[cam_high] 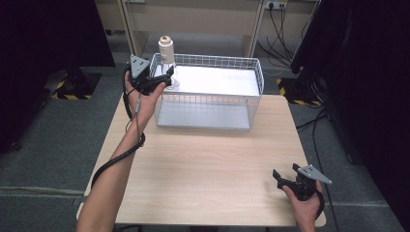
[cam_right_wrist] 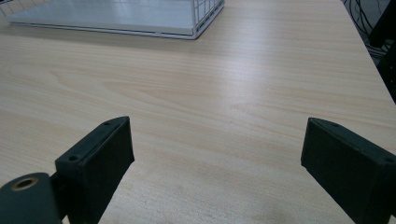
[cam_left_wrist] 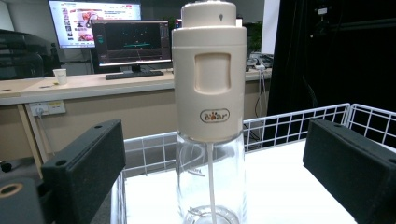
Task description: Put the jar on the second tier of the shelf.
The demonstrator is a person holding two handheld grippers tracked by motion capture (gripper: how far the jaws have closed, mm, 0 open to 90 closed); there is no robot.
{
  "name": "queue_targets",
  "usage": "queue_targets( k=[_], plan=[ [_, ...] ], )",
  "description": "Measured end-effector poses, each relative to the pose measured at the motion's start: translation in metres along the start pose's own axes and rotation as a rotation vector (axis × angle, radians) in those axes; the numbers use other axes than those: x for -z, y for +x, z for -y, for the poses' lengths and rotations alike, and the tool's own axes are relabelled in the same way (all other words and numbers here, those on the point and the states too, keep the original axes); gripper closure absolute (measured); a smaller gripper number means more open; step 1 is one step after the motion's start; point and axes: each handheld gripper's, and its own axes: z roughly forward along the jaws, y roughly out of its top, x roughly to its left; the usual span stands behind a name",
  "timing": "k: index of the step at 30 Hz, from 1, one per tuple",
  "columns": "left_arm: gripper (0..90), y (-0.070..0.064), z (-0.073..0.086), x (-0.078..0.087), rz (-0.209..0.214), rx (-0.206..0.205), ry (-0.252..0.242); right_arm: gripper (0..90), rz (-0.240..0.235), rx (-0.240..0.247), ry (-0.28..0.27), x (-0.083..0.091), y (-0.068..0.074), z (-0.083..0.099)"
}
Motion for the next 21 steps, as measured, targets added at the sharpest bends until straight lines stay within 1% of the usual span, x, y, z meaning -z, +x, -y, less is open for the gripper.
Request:
queue_targets(
  k=[5,9,10,11,12,14,19,21],
  plan=[
    [5.5,0.0,0.003,0.003,0.003,-0.001,0.001,9.5,0.001,-0.003,-0.001,0.0,0.0,0.0],
    [5.4,-0.002,0.008,0.008,0.014,-0.004,0.005,9.5,0.0,-0.003,-0.002,0.0,0.0,0.0],
    [5.4,-0.003,0.012,0.012,0.024,0.019,-0.004,9.5,0.0,-0.004,-0.001,0.0,0.0,0.0],
    [5.4,-0.003,0.014,0.013,0.025,0.028,-0.008,9.5,0.0,-0.004,-0.001,0.0,0.0,0.0],
    [5.4,-0.003,0.014,0.013,0.025,0.028,-0.008,9.5,0.001,-0.002,-0.001,0.0,0.0,0.0],
    [5.4,-0.003,0.019,0.018,0.02,0.03,-0.01,9.5,0.002,0.0,-0.001,0.0,0.0,0.0],
    [5.4,-0.002,0.027,0.021,0.019,0.028,-0.005,9.5,0.003,-0.001,0.0,0.0,0.0,0.0],
    [5.4,-0.002,0.028,0.022,0.018,0.02,-0.004,9.4,0.003,0.0,0.001,0.0,0.0,0.0]
  ],
)
